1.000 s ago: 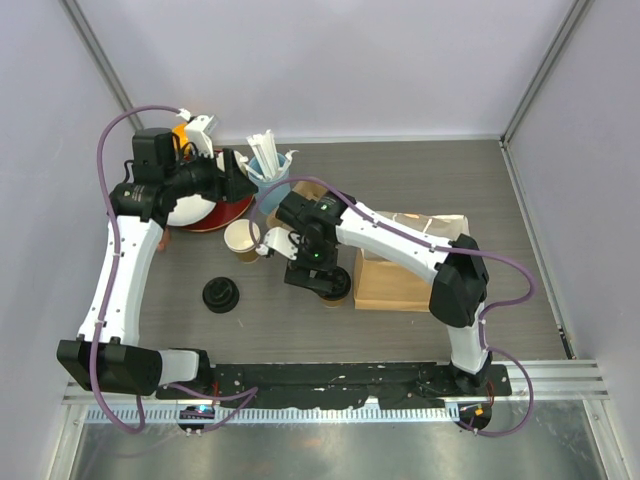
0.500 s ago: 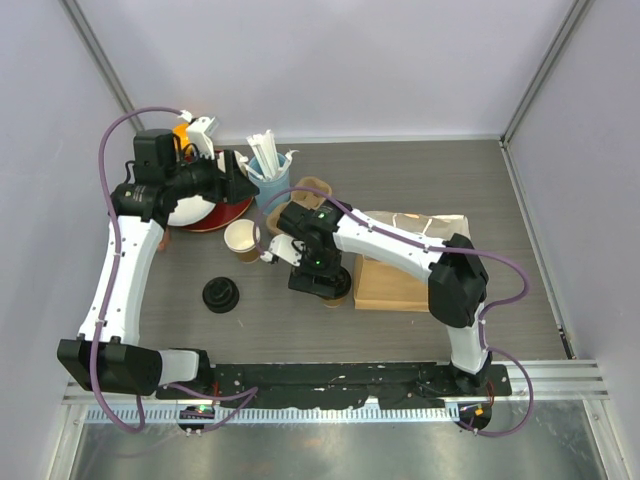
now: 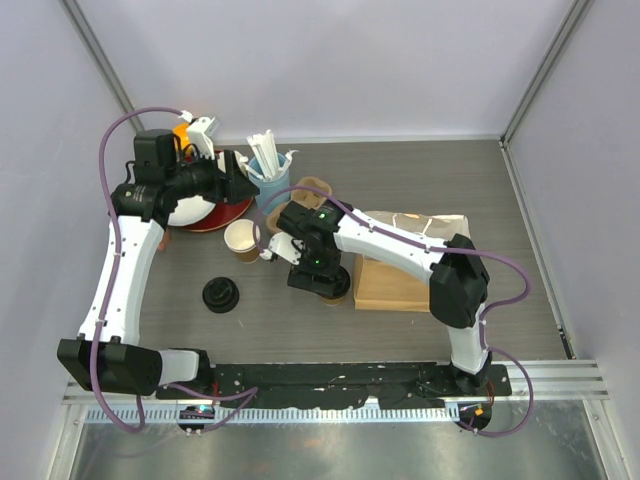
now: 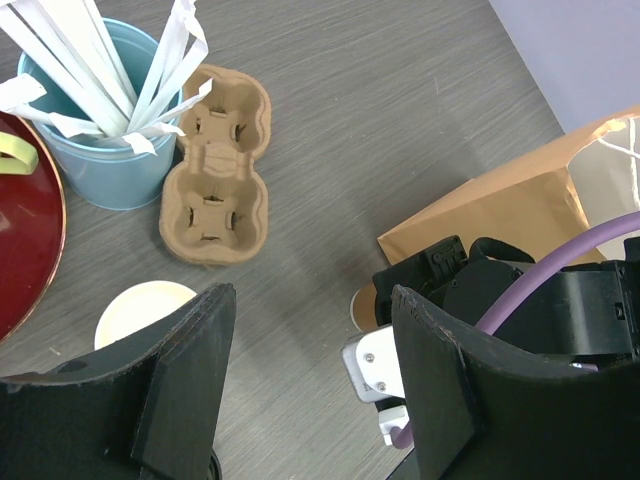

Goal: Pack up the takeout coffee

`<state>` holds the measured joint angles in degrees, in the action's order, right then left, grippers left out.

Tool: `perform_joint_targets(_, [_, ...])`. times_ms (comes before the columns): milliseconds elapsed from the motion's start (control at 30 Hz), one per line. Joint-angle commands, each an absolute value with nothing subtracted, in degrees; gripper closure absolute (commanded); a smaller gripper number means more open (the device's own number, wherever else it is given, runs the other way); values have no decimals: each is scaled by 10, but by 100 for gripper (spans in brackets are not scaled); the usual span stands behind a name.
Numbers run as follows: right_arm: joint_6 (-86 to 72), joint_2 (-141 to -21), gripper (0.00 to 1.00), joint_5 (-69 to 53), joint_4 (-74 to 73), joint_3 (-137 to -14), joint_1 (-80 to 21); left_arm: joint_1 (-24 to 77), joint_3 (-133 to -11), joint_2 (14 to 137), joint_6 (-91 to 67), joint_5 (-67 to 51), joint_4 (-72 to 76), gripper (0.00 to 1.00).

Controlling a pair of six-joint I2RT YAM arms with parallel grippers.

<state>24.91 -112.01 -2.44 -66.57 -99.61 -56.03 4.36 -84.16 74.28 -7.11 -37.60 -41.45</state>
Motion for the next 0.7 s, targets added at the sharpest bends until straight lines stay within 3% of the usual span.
perform_joint_targets(0, [238,-1084,15,-22,-659,-998,-564,41,-841,729,-78,-392,-394,33])
perform_joint_targets(300, [234,-1082,14,-12,-660,-998,-563,41,-841,728,-81,-395,-391,33])
perform_joint_targets(667, [224,-1075,26,-18,-660,-998,-563,41,-842,731,-89,-402,-383,33])
